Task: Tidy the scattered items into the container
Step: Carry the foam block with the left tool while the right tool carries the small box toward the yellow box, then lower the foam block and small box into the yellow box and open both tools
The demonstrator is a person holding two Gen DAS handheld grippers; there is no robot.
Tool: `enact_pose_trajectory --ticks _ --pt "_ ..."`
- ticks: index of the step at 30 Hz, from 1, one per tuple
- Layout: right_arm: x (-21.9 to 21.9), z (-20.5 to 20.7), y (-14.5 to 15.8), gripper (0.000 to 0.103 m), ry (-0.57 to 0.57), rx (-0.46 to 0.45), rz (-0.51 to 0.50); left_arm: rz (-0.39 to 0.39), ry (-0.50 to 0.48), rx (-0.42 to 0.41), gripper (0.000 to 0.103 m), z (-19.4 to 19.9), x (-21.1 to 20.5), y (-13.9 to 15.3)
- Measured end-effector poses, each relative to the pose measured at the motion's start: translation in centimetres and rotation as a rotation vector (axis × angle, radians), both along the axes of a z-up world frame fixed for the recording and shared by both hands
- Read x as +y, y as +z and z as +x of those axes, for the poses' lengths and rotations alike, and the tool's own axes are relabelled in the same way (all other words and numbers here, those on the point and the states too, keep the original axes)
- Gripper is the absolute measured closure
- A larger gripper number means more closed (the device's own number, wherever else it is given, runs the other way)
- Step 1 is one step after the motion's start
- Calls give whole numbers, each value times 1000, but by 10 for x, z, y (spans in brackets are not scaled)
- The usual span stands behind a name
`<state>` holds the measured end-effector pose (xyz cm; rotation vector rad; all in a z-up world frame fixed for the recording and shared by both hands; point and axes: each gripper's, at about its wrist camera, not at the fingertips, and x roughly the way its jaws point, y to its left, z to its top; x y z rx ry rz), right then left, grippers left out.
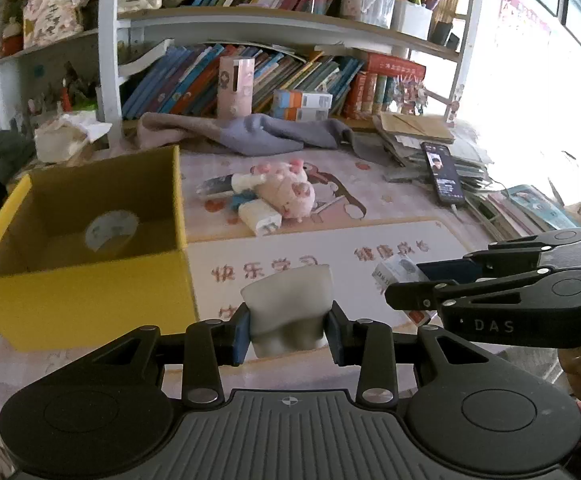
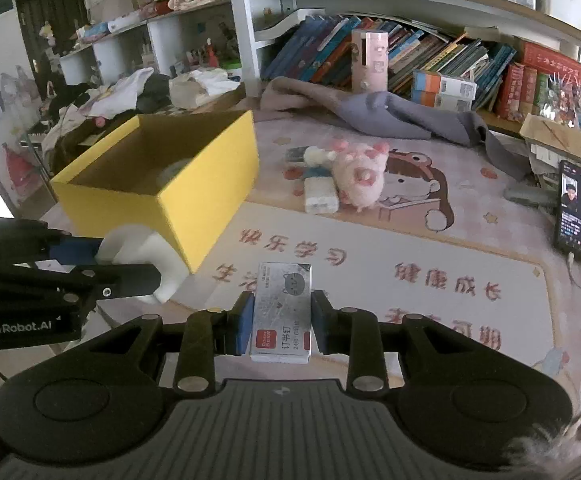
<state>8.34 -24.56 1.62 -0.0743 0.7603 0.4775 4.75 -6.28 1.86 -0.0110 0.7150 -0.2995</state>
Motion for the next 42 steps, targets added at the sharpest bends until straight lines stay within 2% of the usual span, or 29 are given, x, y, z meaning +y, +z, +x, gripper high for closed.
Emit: enact_pose_trajectory --ticks 10,21,32,42 --pt "45 -45 -1 75 -14 4 4 -23 -8 -7 67 -36 46 -1" --pt "83 -71 6 75 9 -15 10 -28 2 -33 67 -63 79 5" --pt "118 -70 15 75 121 -45 7 -33 99 -61 67 -79 109 10" --pt "139 -55 13 75 221 -42 -1 -36 172 -65 67 -69 121 10"
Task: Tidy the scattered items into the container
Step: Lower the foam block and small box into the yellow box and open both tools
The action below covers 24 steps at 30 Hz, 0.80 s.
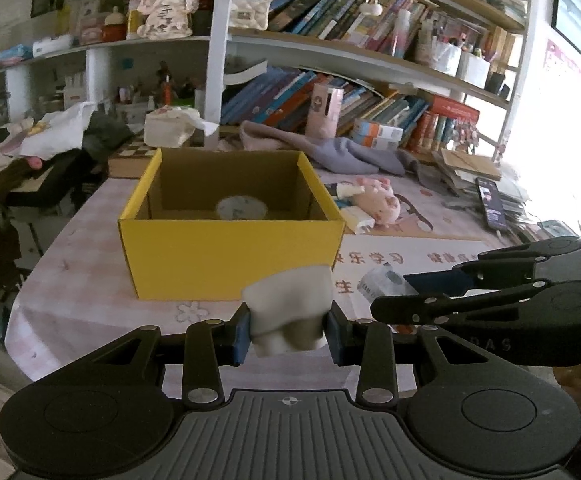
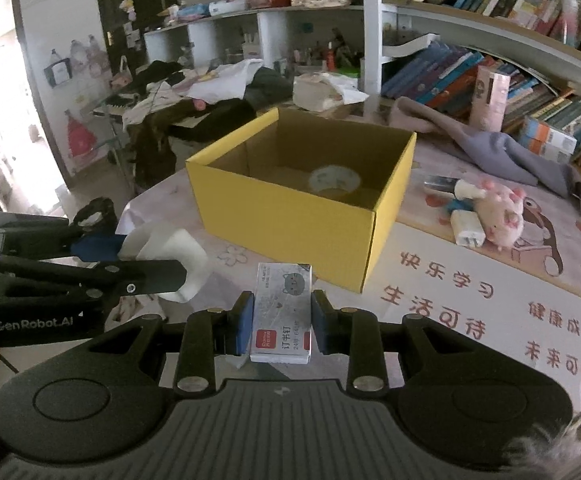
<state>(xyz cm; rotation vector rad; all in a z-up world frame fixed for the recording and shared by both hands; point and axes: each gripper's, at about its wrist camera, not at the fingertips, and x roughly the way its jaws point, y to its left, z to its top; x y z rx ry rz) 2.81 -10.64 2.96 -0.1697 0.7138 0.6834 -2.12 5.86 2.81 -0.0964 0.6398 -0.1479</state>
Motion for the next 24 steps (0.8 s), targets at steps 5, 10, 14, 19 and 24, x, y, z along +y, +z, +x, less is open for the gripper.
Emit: enact_pose_trajectory --ticks 5,10,14,19,24 --pt "5 22 0 75 27 -9 5 7 21 -9 67 20 0 1" --pt "12 49 5 75 48 -29 15 31 52 -42 67 44 4 8" --pt "18 76 9 75 66 -43 26 31 88 -58 67 68 8 11" --pt "28 109 12 75 82 -51 38 41 109 -58 67 97 12 10" --pt "35 143 11 75 95 -34 55 75 133 -53 67 127 18 6"
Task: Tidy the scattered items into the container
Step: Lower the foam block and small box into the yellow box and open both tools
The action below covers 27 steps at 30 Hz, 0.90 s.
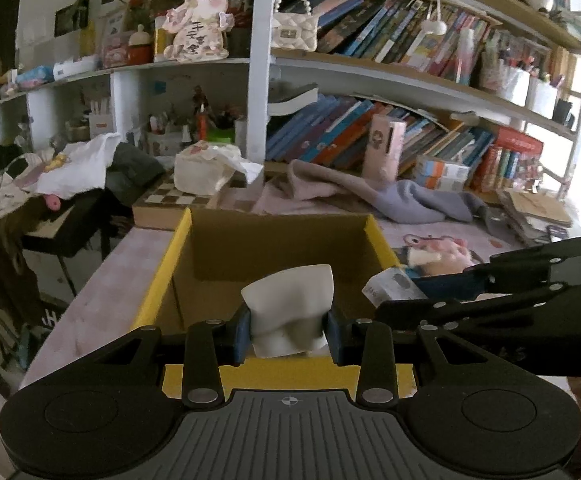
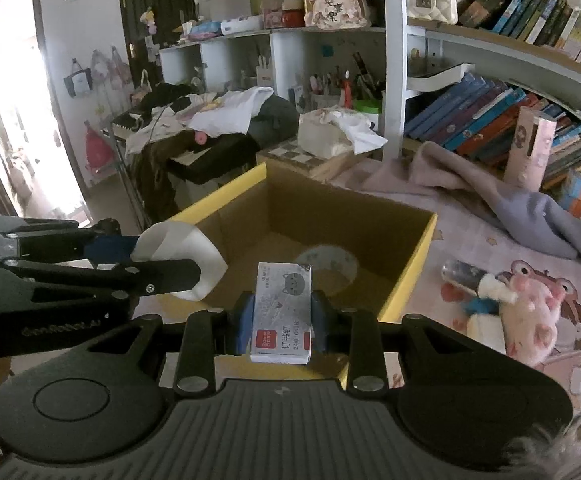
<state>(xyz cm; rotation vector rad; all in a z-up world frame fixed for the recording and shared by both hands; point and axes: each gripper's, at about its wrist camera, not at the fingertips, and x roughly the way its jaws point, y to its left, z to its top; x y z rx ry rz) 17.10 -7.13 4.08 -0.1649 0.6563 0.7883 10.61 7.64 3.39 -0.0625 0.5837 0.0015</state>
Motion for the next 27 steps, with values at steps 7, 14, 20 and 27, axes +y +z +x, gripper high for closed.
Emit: enact_pose_trajectory --ticks 7,14,20,27 --pt "21 59 -16 75 -16 51 -9 31 32 69 67 38 12 -19" --pt "55 106 -39 75 29 130 -60 63 36 145 67 65 14 -42" --pt "93 140 -59 74 121 155 -225 19 33 202 67 81 16 -56" --pt "115 150 -75 74 178 167 -311 14 24 267 67 90 14 -66"
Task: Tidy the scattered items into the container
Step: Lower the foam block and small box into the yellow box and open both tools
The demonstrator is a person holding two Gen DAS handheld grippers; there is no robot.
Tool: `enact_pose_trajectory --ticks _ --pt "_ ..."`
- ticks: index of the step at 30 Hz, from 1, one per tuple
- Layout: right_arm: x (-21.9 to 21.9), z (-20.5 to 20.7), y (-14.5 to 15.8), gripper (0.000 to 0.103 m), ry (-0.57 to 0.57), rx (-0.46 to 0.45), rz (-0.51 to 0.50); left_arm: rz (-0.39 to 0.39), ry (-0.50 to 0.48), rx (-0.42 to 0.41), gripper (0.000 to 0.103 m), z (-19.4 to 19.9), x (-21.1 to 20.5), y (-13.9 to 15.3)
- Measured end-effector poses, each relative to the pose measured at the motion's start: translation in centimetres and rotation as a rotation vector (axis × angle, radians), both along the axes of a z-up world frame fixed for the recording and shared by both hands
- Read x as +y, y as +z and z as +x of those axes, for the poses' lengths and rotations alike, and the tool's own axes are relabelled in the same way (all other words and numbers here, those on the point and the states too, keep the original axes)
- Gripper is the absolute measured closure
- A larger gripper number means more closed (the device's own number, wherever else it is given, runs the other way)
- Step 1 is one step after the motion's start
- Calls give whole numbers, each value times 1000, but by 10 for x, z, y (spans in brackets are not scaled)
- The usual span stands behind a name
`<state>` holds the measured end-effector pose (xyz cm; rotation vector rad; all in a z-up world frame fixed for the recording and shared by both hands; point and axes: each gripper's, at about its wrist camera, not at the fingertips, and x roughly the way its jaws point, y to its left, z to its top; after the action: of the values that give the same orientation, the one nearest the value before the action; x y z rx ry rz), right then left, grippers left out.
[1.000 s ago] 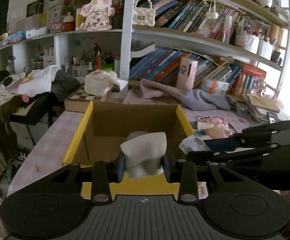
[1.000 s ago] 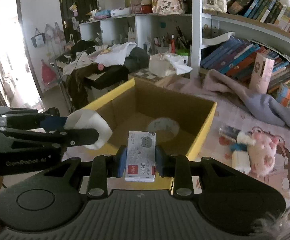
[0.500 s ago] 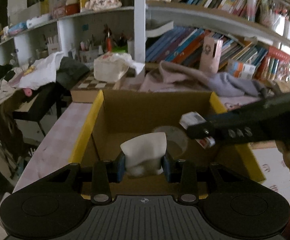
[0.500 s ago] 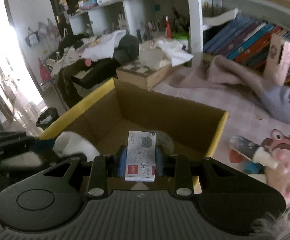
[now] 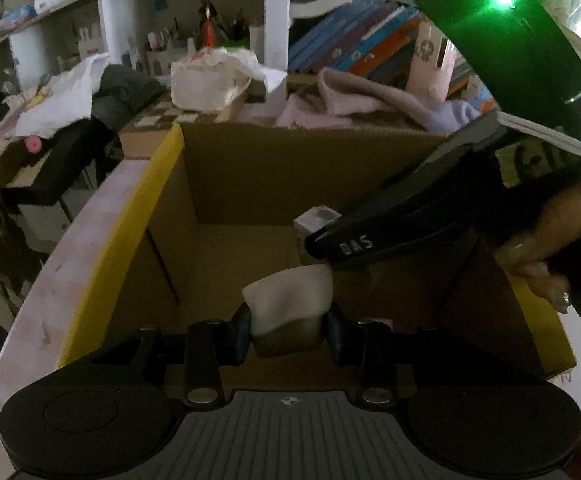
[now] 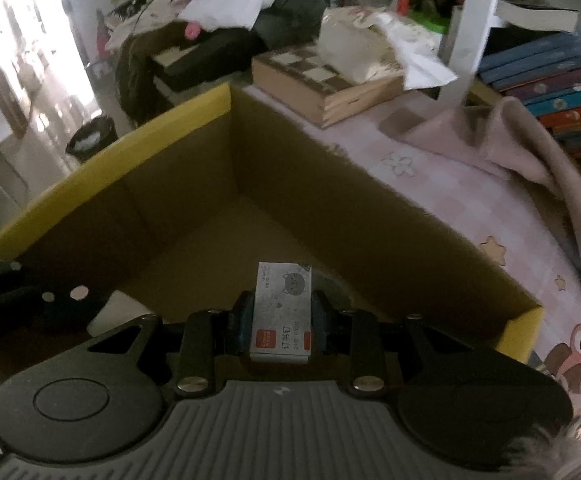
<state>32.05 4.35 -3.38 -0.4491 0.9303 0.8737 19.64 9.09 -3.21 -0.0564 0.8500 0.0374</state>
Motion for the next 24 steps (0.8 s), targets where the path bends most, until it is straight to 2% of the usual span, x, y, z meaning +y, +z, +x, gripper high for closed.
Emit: enact_pose_trajectory --ticks 9,12,13,15,17,19,20,24 --pt "4 1 -2 74 17 16 -15 -10 -15 34 67 2 -1 -6" --pt "4 0 -1 74 12 10 -12 -12 -14 34 64 2 -1 -6" --pt "3 1 0 74 9 6 -6 -14 -13 31 62 2 -1 -5" --pt "1 0 2 66 2 -4 12 -15 -11 24 58 1 -1 -5" --pt "-2 -1 4 63 -7 -9 30 -16 -10 5 43 -2 -1 -3" --pt "-5 -3 7 58 -18 -9 49 -19 -11 -20 37 -6 -1 2" --pt "-6 -5 8 53 -25 -13 58 -17 -13 -28 36 -7 -2 4" --pt "-17 -13 19 48 -69 -34 115 7 -21 -55 32 -11 -5 12"
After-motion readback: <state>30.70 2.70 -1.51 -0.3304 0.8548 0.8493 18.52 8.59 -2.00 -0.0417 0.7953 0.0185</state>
